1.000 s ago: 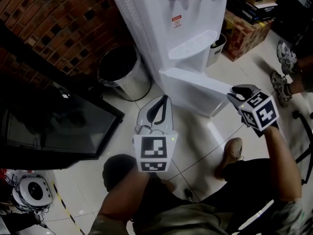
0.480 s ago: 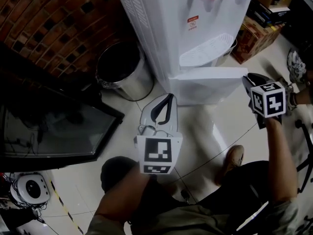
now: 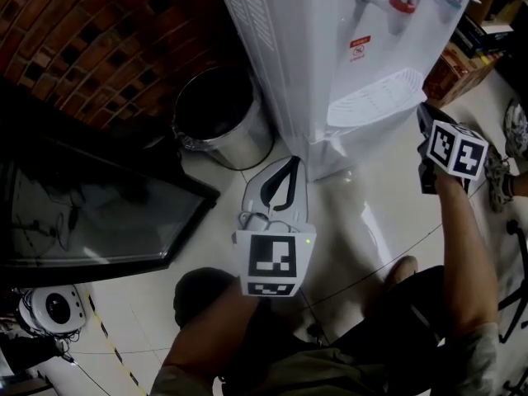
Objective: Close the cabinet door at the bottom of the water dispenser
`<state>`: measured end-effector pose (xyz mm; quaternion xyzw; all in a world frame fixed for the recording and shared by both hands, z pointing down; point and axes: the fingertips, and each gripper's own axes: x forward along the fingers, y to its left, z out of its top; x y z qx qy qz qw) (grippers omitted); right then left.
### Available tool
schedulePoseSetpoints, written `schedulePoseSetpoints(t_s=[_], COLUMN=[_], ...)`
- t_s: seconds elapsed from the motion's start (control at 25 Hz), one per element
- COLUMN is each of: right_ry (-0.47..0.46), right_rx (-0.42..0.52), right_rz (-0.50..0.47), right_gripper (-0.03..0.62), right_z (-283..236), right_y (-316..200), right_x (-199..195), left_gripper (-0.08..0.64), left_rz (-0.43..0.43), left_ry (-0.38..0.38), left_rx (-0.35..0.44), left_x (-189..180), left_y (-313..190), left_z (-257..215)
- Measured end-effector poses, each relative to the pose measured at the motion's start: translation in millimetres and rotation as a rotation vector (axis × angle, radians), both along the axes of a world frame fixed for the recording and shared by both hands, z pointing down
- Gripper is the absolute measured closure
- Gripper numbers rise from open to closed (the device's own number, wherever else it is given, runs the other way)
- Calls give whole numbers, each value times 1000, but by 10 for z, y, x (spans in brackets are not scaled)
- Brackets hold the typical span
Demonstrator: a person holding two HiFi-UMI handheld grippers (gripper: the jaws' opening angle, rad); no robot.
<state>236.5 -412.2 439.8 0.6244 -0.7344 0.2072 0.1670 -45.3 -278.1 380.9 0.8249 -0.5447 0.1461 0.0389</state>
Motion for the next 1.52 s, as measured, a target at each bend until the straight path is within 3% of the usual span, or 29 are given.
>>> schedulePoseSetpoints(t_s=[0.12,0.32,0.72,0.96,1.16,1.36,1.52], right_ry=[-77,-92,48,116,80,18,-18], right_rx=[1,7,45,190,308,355,369], right_rz=[-47,-117,-164,-161,-209,-269,-353], right_gripper=[591,591,591,592,592,592,592], right_z=[105,139,-273,-1086,-1734,-2027,-2098], right_y=[-108,-114,210,887,1707,2403,2808], right_x=[-73,-283,-329,-335,-550,-746,-941], left_gripper=[560,559,560,560,558,558,558], left_rz=[9,2,-29,-23,11,6,45], left_ry=[-7,-10,-12,45,131,53,43], left_rx=[14,11,68,99,83,120,176], left_x=[27,-26,-180,-227,-134,-69,-8], left_y=[-9,58,296,589,966,1209,1493], left_z=[-43,-58,-361,-636,-851,-923,-1137])
